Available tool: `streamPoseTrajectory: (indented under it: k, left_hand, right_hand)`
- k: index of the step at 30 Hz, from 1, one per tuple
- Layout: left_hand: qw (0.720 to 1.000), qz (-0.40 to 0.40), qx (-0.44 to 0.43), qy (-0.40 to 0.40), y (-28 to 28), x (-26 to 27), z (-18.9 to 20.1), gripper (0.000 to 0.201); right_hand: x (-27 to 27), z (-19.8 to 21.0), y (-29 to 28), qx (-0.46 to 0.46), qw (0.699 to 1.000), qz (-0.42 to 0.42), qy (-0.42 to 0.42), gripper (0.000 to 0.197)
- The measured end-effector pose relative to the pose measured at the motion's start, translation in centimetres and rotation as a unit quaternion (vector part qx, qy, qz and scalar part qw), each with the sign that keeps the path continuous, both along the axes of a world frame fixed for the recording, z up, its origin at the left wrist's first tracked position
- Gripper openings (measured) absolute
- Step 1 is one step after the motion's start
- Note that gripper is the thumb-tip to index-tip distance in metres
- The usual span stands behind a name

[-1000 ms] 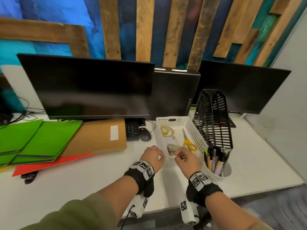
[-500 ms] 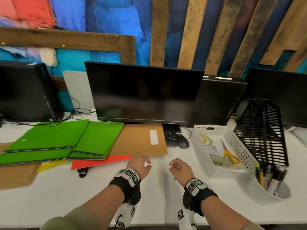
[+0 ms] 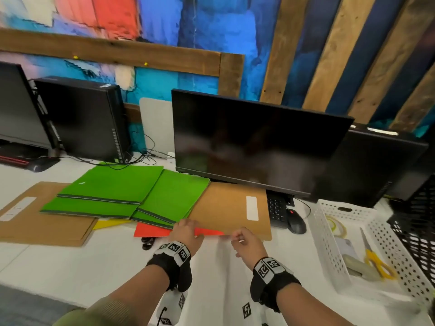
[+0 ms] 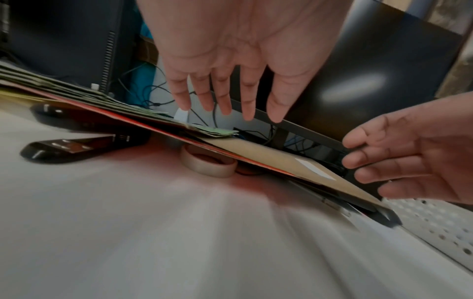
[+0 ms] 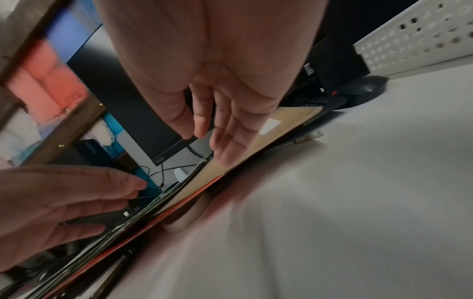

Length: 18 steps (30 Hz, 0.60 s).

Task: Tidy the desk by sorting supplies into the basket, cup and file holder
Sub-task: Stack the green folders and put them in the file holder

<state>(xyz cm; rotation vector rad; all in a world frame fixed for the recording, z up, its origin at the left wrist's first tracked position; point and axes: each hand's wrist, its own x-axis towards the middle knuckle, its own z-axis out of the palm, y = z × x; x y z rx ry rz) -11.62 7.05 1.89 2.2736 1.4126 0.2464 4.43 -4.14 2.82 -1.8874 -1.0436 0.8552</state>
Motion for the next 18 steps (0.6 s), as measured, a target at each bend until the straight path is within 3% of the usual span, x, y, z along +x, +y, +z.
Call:
streamPoseTrajectory:
  k: [7,11,18]
  left_hand:
    - [0.991,0.132,0.027,0.007,3.4,-3.1,0.0,0.048]
    - [0.976,0.216,0.012,0.011,5.1,-6.7,0.5,0.049]
    - [0.959,0.278,-0.029,0.052,8.7,-13.6,1.0,0.054]
  right_hand:
    - [-1.0,-0.8,5.6,0.027,0.995,0.077,-0.065,0.017]
    - [-4.3,-1.1,8.4,0.028,0.985,0.132,-0.107,0.017]
    - [-10.8,0.1,14.6,0.025,0.959,0.216,-0.183,0.025]
